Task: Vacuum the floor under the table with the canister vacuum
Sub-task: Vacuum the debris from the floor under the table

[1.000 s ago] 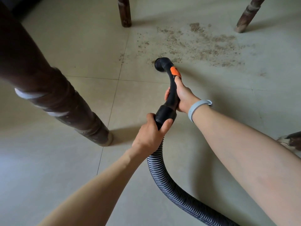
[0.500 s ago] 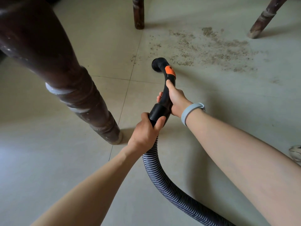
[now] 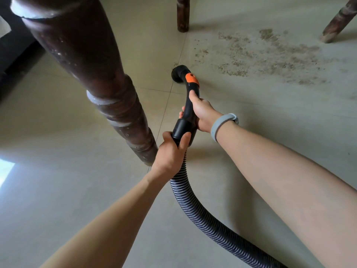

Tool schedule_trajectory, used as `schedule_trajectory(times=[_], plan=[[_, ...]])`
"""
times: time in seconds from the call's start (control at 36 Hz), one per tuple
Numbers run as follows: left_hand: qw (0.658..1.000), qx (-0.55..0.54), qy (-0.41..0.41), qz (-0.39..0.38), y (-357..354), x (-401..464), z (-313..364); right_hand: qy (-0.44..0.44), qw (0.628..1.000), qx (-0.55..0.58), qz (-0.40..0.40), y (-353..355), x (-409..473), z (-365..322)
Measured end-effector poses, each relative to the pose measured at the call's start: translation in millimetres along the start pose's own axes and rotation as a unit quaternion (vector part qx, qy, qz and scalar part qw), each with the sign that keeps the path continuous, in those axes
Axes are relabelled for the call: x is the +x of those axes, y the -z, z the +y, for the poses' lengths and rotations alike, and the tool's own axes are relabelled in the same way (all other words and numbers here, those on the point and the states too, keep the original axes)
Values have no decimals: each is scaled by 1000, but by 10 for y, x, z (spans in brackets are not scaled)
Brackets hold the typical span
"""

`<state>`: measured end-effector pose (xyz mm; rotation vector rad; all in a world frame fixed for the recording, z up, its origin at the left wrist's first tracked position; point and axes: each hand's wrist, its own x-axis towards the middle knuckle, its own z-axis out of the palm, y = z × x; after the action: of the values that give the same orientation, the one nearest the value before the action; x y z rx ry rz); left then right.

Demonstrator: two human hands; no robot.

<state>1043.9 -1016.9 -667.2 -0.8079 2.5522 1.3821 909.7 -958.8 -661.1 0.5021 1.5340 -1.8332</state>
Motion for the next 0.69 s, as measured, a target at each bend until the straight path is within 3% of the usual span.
schedule_trajectory(times=[0.69], plan=[[999,-5,35,10,-24,-879,-165,-42,996,-52,-64,104,-513,509]])
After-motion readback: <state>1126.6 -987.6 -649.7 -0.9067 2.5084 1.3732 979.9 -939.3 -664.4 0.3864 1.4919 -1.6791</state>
